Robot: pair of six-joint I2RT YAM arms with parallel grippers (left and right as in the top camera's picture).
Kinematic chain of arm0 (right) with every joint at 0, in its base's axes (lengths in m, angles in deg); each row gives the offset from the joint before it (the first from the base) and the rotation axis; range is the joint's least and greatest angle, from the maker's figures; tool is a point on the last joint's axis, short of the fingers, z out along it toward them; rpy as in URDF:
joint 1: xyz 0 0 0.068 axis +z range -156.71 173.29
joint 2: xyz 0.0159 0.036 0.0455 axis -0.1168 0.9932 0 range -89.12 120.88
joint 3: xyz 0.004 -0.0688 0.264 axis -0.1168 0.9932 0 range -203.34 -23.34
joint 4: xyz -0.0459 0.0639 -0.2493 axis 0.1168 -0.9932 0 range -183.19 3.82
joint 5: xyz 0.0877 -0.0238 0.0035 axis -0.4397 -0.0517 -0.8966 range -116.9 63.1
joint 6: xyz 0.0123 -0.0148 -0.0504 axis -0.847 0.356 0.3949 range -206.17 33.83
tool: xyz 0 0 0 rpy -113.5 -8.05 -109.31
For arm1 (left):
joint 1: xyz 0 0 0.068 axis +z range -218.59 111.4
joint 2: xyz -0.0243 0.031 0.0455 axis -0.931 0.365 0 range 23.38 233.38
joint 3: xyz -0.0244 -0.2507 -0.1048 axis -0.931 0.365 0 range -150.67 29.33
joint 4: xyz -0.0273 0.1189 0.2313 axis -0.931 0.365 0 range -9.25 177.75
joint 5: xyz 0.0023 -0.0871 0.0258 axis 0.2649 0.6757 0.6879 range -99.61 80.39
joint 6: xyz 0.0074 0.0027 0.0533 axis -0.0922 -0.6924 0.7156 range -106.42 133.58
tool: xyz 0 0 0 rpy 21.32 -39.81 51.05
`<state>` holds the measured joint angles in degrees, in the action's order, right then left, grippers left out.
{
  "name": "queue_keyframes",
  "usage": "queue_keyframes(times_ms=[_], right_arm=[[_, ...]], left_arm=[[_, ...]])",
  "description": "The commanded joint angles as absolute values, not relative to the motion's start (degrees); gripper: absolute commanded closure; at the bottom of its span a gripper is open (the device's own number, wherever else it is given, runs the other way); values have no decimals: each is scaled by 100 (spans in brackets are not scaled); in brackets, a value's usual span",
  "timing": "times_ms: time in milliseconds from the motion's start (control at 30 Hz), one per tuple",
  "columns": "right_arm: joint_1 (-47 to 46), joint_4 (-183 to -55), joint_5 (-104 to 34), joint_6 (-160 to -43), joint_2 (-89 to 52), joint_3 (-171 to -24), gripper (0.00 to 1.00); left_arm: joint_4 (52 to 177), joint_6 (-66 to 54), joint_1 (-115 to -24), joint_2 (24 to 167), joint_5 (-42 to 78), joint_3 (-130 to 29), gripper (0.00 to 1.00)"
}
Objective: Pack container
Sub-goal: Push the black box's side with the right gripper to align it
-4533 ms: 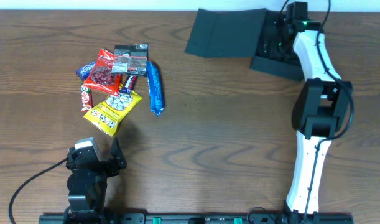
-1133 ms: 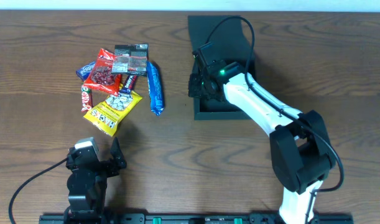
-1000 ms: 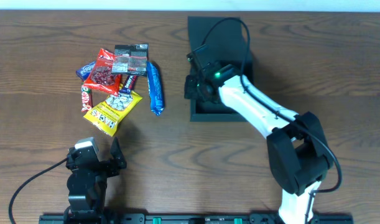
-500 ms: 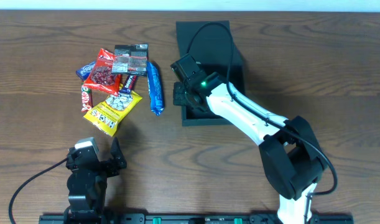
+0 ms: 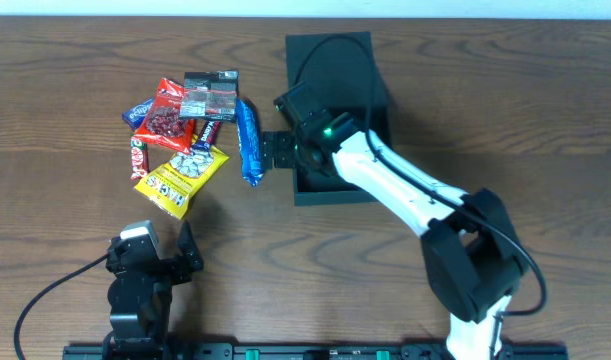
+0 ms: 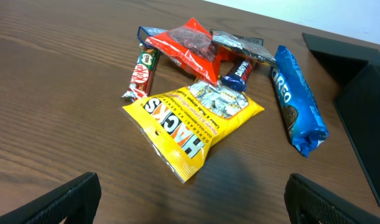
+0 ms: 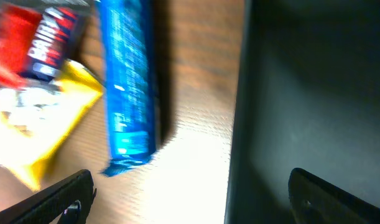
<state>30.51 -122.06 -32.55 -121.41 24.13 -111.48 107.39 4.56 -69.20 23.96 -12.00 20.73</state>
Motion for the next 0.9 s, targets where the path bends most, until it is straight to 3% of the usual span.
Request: queue_keyframes(times_ms=[0, 233, 300, 333, 367, 400, 600, 867], right_arm=[[2786, -12154, -3251, -11370, 1608, -11555, 1], [1905, -12794, -1434, -10023, 817, -11581, 1], [1293, -13312, -1356, -9980, 861, -11561, 11], [1018, -13509, -1445, -9980, 905, -11524, 25], [736, -13669, -1548, -9980, 964, -11456, 70], [410, -13808, -1653, -9982, 1051, -11321, 99], [-503, -13492, -2905, -9761, 1407, -10134, 99], [-355, -12215, -3937, -9770, 1414, -8807, 99]], left_arm=[[10747, 456, -6937, 2361, -1303, 2178, 5], [10747, 456, -6937, 2361, -1301, 2178, 5], [10747, 456, -6937, 2361, -1303, 2178, 5], [10747, 456, -6937, 2361, -1303, 2178, 4], [10747, 456, -6937, 2361, -1301, 2178, 5], [10750, 456, -6937, 2361, -1301, 2178, 5], [10750, 456, -6937, 2361, -1301, 2178, 5], [10747, 456, -6937, 2361, -1303, 2178, 5]])
